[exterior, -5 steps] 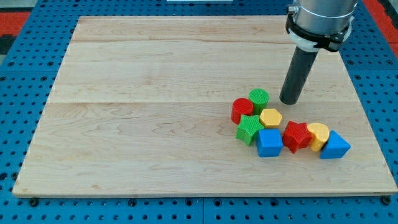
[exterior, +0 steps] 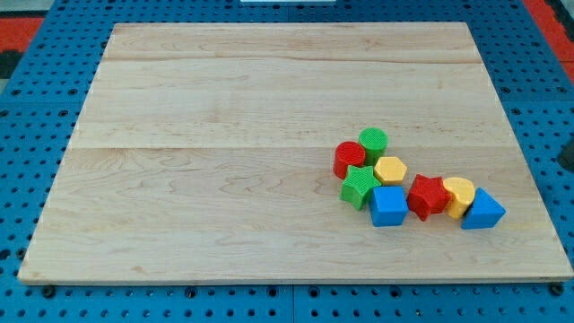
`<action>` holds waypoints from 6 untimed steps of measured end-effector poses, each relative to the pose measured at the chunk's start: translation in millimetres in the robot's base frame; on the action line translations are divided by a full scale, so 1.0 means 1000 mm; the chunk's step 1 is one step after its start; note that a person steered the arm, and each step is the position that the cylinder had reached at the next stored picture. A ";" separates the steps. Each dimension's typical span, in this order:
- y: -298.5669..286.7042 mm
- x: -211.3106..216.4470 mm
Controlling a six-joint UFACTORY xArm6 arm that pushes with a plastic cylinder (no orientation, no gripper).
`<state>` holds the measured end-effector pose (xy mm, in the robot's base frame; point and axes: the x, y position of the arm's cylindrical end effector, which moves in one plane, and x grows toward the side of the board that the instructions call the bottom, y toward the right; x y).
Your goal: Push the heart into the green circle
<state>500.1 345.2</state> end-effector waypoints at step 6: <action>-0.170 -0.008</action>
